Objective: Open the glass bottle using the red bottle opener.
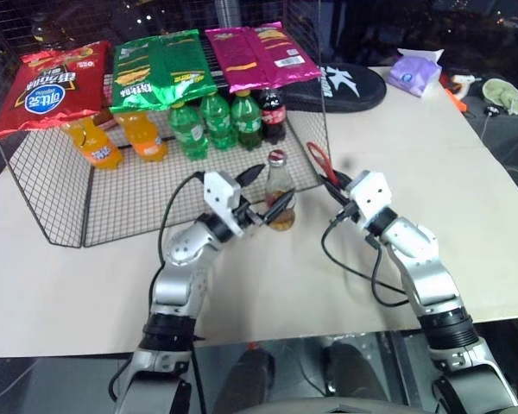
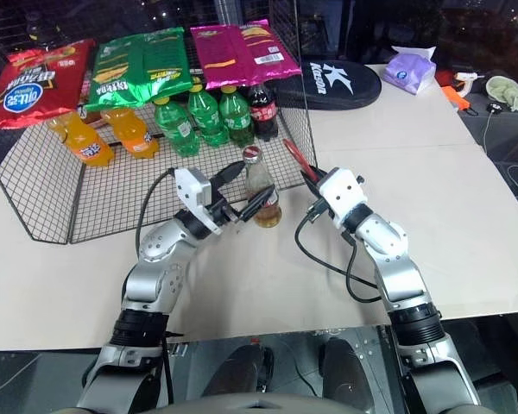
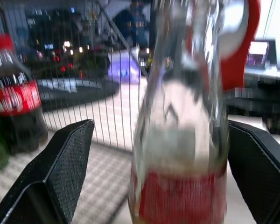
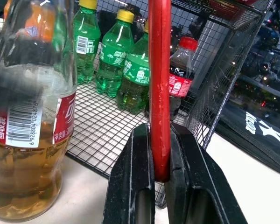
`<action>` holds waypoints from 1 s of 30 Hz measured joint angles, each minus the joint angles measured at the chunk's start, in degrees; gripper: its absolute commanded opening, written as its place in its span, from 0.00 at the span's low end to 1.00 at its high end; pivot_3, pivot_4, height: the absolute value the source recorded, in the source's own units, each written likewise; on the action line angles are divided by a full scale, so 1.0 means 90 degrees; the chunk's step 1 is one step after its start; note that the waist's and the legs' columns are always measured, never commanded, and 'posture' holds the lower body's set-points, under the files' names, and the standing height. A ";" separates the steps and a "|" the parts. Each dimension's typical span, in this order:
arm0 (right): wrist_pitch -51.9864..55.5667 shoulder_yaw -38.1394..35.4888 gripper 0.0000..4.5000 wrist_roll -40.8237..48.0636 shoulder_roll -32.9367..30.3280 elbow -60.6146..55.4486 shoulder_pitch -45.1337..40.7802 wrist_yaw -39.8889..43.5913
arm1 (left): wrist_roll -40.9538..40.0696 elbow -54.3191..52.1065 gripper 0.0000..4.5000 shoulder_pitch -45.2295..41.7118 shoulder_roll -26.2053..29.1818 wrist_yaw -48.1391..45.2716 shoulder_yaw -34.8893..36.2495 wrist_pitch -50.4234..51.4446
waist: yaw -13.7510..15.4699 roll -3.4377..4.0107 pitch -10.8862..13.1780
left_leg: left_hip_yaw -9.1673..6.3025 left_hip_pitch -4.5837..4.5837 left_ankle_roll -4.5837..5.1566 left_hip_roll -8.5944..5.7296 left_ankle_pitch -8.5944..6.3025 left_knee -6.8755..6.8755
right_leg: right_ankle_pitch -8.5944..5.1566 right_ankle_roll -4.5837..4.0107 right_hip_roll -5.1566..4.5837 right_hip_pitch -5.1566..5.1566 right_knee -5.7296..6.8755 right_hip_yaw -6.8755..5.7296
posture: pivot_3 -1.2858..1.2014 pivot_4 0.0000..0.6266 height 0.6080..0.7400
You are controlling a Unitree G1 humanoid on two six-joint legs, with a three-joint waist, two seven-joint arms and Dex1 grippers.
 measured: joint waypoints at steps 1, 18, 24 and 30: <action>-0.0001 0.0000 0.00 -0.0002 0.0000 0.0005 0.0000 0.0000 | -0.0013 -0.0072 0.98 -0.0027 -0.0008 -0.0001 -0.0005 0.0030 | -0.0002 0.0000 0.0000 | 0.0001 0.0000 0.0000 0.0000 0.0000 0.0000 | 0.0000 0.0000 0.0000 0.0000 0.0000 0.0000 | 0.52 0.24 1.00; -0.0009 0.0000 0.00 -0.0023 0.0031 0.0088 0.0000 -0.0032 | -0.0182 -0.0201 0.98 -0.0029 -0.0015 -0.0247 -0.0195 0.0356 | -0.0002 0.0000 0.0000 | 0.0000 0.0000 0.0000 0.0000 0.0000 0.0000 | 0.0000 0.0000 0.0001 0.0000 0.0000 0.0001 | 0.52 0.24 1.00; -0.0009 0.0000 0.00 -0.0025 0.0031 0.0088 0.0000 -0.0035 | -0.0190 -0.0201 0.54 -0.0030 -0.0016 -0.0253 -0.0191 0.0357 | -0.0001 0.0000 0.0000 | 0.0001 0.0000 0.0000 0.0000 0.0000 0.0000 | 0.0000 0.0000 0.0001 0.0000 0.0000 0.0001 | 0.52 0.24 1.00; -0.0012 0.0037 0.00 -0.0081 0.0037 0.0087 -0.0004 -0.0035 | -0.0188 -0.0210 0.45 -0.0035 -0.0017 -0.0242 -0.0163 0.0338 | 0.0003 0.0000 0.0000 | 0.0000 0.0000 0.0000 -0.0001 0.0000 0.0000 | 0.0000 0.0000 0.0001 0.0000 -0.0001 0.0001 | 0.52 0.24 1.00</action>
